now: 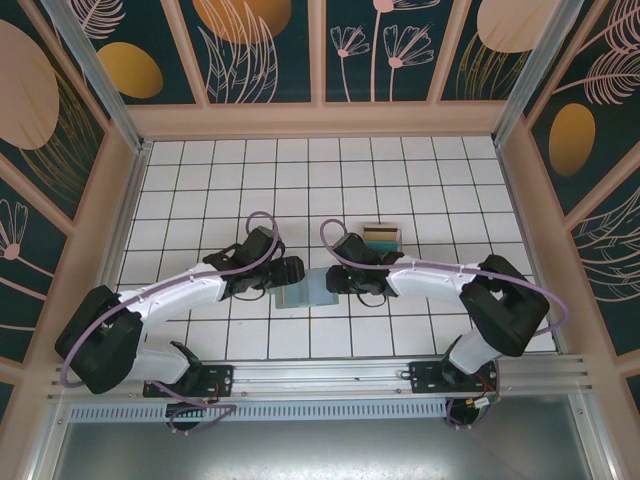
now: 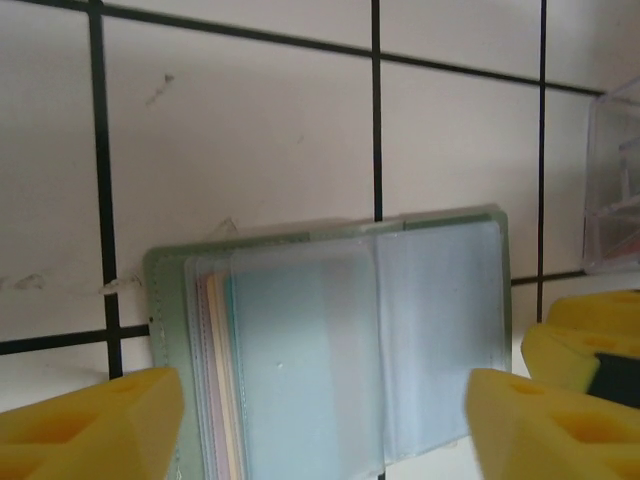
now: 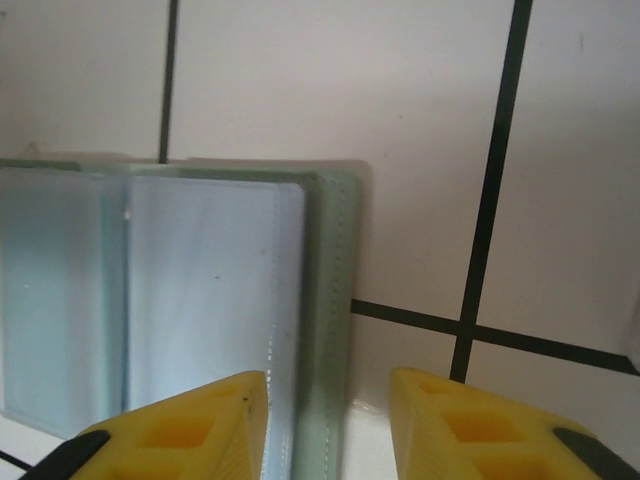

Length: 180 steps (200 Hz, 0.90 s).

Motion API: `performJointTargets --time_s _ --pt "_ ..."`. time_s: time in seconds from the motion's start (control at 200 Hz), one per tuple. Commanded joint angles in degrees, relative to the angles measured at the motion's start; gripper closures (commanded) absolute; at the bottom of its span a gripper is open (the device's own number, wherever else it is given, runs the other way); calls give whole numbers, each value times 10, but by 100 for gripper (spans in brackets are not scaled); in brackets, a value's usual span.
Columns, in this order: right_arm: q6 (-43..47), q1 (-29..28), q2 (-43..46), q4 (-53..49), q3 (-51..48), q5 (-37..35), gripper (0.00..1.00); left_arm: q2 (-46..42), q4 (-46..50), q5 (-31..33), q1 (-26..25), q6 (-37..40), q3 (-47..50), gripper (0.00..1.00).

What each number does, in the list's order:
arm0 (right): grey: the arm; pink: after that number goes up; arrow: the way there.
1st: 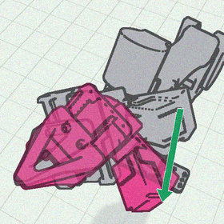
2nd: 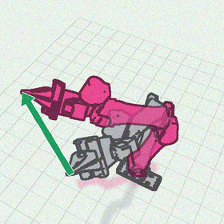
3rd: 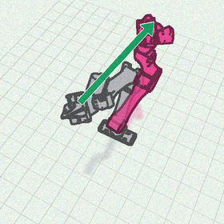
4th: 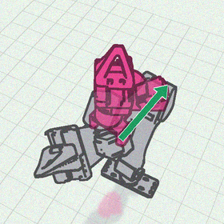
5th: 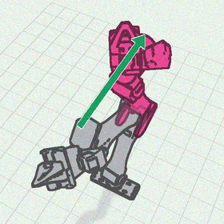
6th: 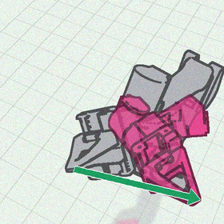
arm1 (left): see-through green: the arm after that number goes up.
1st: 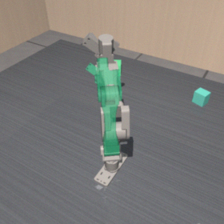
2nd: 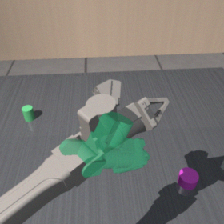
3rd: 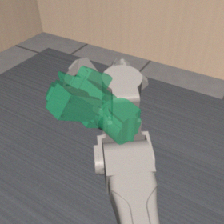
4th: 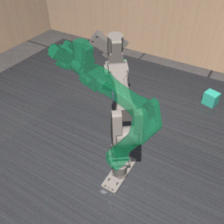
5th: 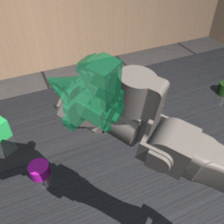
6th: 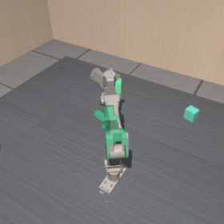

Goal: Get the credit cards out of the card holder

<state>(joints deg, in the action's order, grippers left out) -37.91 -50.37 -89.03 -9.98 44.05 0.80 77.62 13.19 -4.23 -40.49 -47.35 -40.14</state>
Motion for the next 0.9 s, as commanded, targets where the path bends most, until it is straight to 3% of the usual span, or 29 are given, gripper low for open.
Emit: performJointTargets --time_s 0.0,0.305,0.896 --pt "-25 -6 -14 29 -10 15 66 12 -15 -34 2 -5 9 32" --pt "-36 -13 -38 33 -8 23 70 44 -22 -63 2 7 22 41" --pt "-38 -24 -61 26 8 25 71 83 -47 -95 2 19 22 44"
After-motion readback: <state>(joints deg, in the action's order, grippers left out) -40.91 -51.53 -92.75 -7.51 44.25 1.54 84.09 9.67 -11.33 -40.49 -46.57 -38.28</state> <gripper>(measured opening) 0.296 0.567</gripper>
